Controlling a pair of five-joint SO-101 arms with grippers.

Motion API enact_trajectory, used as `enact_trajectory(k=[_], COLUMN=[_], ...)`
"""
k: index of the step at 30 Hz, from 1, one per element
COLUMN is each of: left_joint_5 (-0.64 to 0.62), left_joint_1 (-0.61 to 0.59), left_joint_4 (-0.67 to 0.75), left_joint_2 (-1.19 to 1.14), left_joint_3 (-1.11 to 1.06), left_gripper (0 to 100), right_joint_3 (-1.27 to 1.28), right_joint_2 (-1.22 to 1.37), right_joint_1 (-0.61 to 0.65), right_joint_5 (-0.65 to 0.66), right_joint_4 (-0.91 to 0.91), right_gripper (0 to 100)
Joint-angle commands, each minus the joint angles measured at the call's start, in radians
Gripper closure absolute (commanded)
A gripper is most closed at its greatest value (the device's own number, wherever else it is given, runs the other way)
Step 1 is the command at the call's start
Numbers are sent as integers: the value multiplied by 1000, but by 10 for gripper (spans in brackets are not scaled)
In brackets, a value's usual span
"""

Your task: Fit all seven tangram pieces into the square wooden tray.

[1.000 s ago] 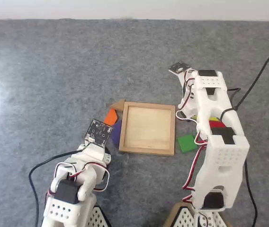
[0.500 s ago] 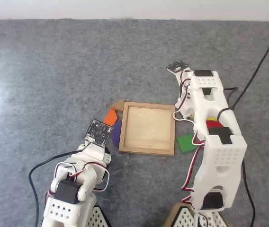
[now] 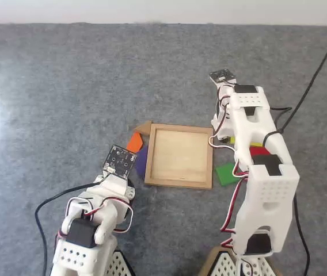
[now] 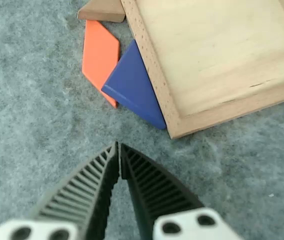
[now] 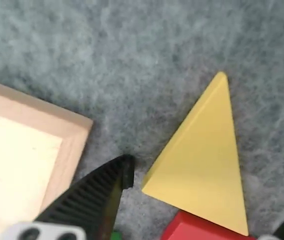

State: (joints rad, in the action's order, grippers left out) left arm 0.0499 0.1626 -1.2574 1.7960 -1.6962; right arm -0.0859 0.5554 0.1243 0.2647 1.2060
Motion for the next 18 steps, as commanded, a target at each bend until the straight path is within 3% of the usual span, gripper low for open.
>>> enact_trajectory(k=[1,7,18], left_joint_5=[5,5,5], left_joint_1=[-3,-3,-3], left_joint_4=[-3,-3,-3], left_joint_2=[20,20,20], left_joint_3=[13,13,13], left_gripper=[985,985,985], right_joint_3=[-40,-40,-78], right_joint_2=[1,19,56], right_joint_1=[-13,-50,-51], right_joint_5=[5,193,198], right_joint_4=[-1,47,88], right_gripper=[535,684,696])
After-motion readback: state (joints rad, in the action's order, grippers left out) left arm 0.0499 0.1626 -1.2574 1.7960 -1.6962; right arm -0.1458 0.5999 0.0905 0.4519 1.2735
